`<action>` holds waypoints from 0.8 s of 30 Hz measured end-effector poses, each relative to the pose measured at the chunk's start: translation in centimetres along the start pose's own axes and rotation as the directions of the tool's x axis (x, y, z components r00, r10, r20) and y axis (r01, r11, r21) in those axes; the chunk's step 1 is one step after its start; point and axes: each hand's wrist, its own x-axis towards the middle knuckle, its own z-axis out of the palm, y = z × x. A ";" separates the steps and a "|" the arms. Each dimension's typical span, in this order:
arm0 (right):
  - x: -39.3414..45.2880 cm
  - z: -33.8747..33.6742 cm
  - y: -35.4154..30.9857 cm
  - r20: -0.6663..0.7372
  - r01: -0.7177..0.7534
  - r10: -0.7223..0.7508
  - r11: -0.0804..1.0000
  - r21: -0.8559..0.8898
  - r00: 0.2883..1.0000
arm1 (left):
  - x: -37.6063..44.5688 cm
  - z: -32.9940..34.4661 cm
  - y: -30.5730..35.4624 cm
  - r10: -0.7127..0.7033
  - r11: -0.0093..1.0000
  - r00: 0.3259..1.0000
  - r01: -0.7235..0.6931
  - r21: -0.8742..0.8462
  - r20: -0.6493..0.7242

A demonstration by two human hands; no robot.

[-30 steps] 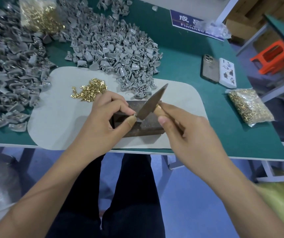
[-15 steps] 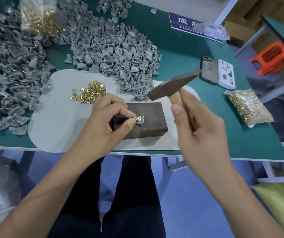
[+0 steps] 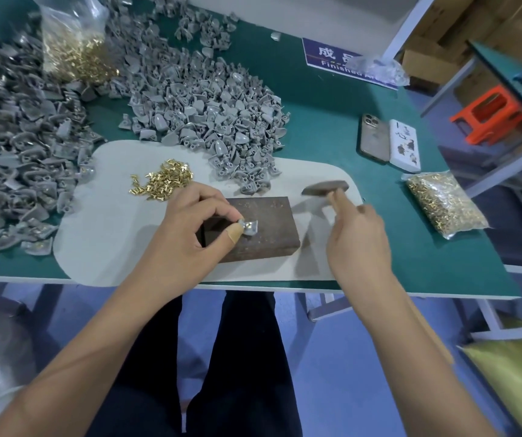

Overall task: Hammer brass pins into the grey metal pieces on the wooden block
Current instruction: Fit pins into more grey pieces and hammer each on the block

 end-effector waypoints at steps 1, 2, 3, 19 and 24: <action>-0.1 0.4 0.0 0.049 -0.015 0.016 1.000 -0.019 0.999 | 0.0 0.0 0.0 -0.002 1.000 1.000 0.002 -0.006 0.001; -0.2 0.6 -0.1 0.064 -0.025 0.028 0.998 -0.049 0.998 | -0.1 0.0 0.0 -0.002 1.000 1.000 0.002 -0.010 0.001; -0.2 0.6 -0.2 0.036 -0.026 0.029 0.996 -0.086 0.999 | -0.1 -0.1 0.1 -0.001 1.000 1.000 0.001 -0.012 -0.001; -1.5 0.7 -15.5 -0.109 0.565 -0.617 0.619 0.545 0.780 | -2.6 -6.5 -0.7 -0.122 0.988 0.907 0.150 0.038 -0.403; -1.0 2.7 -22.6 -0.046 0.554 -0.660 0.587 0.591 0.749 | -3.7 -12.1 -2.6 -0.131 0.937 0.859 0.271 0.220 -0.496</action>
